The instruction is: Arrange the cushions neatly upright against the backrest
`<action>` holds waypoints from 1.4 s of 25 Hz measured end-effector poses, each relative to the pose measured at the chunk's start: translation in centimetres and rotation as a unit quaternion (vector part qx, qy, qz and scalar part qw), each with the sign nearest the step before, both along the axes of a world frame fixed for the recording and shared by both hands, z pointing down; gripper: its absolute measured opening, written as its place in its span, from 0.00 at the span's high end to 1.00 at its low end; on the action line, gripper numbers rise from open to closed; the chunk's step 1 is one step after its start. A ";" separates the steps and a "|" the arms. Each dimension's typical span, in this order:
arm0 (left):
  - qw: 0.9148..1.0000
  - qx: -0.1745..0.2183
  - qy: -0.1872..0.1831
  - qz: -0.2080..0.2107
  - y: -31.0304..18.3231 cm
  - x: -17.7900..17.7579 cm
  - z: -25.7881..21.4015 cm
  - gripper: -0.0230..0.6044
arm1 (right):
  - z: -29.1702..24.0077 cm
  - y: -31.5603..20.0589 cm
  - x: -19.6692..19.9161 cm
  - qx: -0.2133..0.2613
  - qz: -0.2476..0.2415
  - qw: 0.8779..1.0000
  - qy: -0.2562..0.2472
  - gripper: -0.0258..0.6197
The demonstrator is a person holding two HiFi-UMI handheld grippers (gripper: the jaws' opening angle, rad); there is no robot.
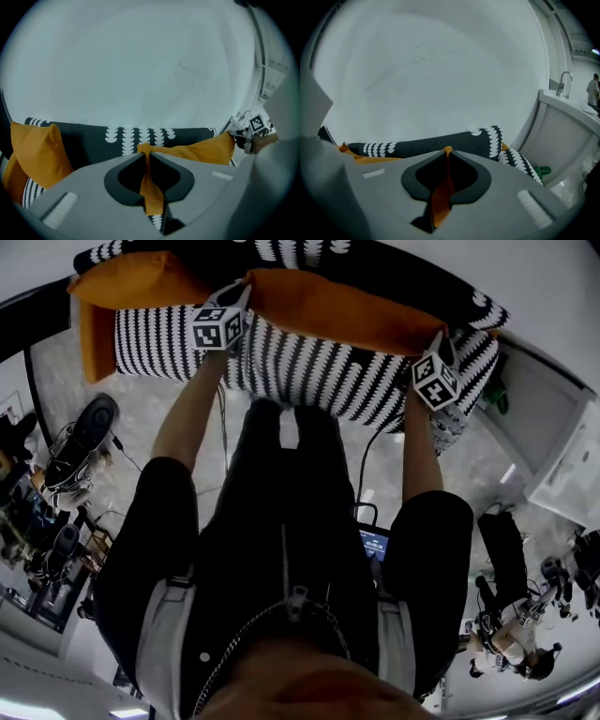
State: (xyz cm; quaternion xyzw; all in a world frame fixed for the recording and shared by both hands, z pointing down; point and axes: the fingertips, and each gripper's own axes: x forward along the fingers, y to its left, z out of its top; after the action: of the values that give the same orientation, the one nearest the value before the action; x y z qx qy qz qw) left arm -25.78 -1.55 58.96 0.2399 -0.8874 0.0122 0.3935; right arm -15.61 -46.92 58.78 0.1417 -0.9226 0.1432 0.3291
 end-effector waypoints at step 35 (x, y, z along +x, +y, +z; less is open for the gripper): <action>0.977 0.055 -0.164 0.124 8.6 17.0 -16.5 0.95 | -18.4 27.4 13.0 0.052 -0.116 0.988 -0.083 0.96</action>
State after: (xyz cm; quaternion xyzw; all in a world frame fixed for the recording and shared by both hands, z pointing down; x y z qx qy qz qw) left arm -8.82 7.04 42.45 0.3644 -0.9023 0.0518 0.2244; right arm -2.60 -19.56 40.42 0.0388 -0.9630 0.0670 0.2582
